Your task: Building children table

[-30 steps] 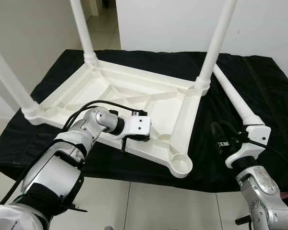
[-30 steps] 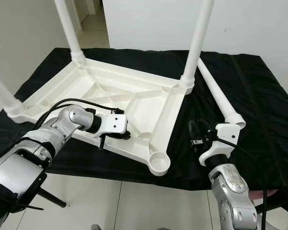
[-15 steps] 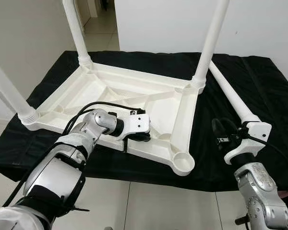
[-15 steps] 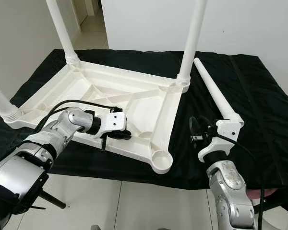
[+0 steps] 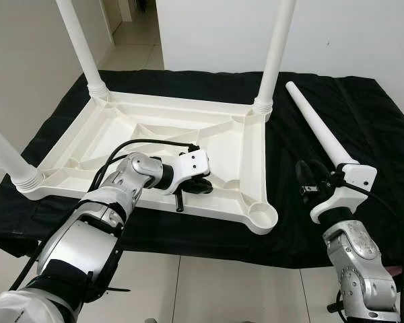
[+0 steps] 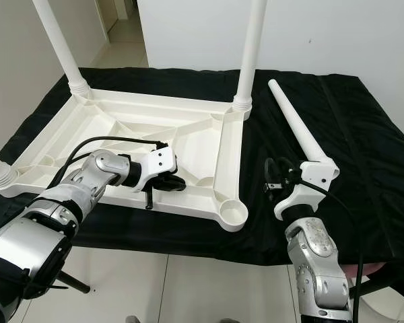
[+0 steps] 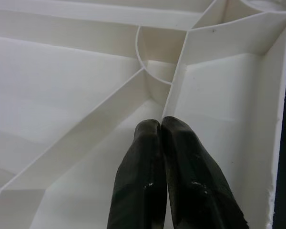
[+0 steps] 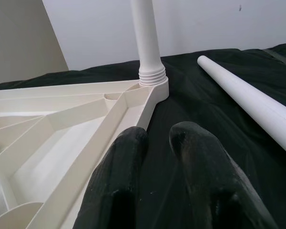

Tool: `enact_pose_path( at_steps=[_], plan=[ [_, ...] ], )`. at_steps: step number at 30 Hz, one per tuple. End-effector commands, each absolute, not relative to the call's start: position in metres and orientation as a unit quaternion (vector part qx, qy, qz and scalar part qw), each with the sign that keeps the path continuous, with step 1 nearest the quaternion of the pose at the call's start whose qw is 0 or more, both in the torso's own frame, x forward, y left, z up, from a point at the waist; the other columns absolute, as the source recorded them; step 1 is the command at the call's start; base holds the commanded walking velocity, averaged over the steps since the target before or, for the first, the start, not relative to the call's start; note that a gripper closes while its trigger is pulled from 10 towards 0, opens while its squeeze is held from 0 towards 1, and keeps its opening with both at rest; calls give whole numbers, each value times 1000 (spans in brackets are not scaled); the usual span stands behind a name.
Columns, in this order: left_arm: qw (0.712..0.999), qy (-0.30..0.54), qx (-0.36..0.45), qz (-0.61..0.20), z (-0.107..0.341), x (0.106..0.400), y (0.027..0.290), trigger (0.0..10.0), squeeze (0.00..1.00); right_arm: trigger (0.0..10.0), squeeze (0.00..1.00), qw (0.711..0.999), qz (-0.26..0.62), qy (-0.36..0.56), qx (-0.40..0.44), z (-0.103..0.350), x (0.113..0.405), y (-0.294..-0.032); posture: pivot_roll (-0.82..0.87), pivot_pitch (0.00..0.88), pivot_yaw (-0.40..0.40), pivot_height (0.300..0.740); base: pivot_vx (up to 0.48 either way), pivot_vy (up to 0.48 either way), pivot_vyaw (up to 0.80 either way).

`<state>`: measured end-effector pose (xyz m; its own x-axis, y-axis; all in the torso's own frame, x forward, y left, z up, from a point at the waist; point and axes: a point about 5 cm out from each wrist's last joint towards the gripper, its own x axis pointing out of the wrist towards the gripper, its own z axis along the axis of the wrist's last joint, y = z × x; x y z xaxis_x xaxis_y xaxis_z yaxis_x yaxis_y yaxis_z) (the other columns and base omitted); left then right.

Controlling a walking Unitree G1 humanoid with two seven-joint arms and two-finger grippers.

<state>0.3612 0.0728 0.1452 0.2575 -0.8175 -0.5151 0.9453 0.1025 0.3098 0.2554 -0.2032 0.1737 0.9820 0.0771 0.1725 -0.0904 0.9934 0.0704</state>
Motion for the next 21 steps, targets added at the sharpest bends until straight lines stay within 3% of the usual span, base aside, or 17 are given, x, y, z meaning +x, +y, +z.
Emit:
enact_pose_path(
  at_steps=[1, 8, 9, 16, 17, 19, 20, 21],
  plan=[
    [805, 125, 299, -497, 127, 367, 87, 10000, 1000, 10000, 0, 995, 45, -83, 42, 172, 258, -201, -161, 32, 71, 740, 0, 0, 0],
    [787, 131, 299, -524, 127, 363, 82, 10000, 1000, 10000, 0, 995, 45, -84, 42, 172, 259, -201, -159, 34, 72, 740, 0, 0, 0],
    [782, 133, 308, -525, 126, 363, 81, 10000, 0, 10000, 0, 995, 44, -84, 41, 172, 258, -202, -160, 34, 74, 740, 0, 0, 0],
    [772, 146, 321, -528, 124, 363, 77, 10000, 0, 10000, 0, 995, 36, -86, 37, 173, 258, -205, -164, 33, 80, 740, 0, 0, 0],
    [775, 146, 317, -527, 125, 363, 76, 4353, 0, 10000, 0, 995, 35, -86, 37, 173, 258, -205, -163, 32, 81, 740, 0, 0, 0],
    [777, 145, 315, -526, 126, 363, 75, 4353, 0, 10000, 0, 995, 35, -86, 37, 172, 258, -205, -163, 32, 81, 740, 0, 0, 0],
    [778, 143, 312, -526, 126, 363, 74, 0, 0, 10000, 0, 995, 35, -86, 38, 172, 259, -205, -163, 33, 81, 740, 0, 0, 0],
    [779, 143, 311, -526, 127, 363, 73, 0, 0, 10000, 0, 995, 35, -86, 38, 172, 259, -205, -163, 33, 81, 740, 0, 0, 0]
  ],
)
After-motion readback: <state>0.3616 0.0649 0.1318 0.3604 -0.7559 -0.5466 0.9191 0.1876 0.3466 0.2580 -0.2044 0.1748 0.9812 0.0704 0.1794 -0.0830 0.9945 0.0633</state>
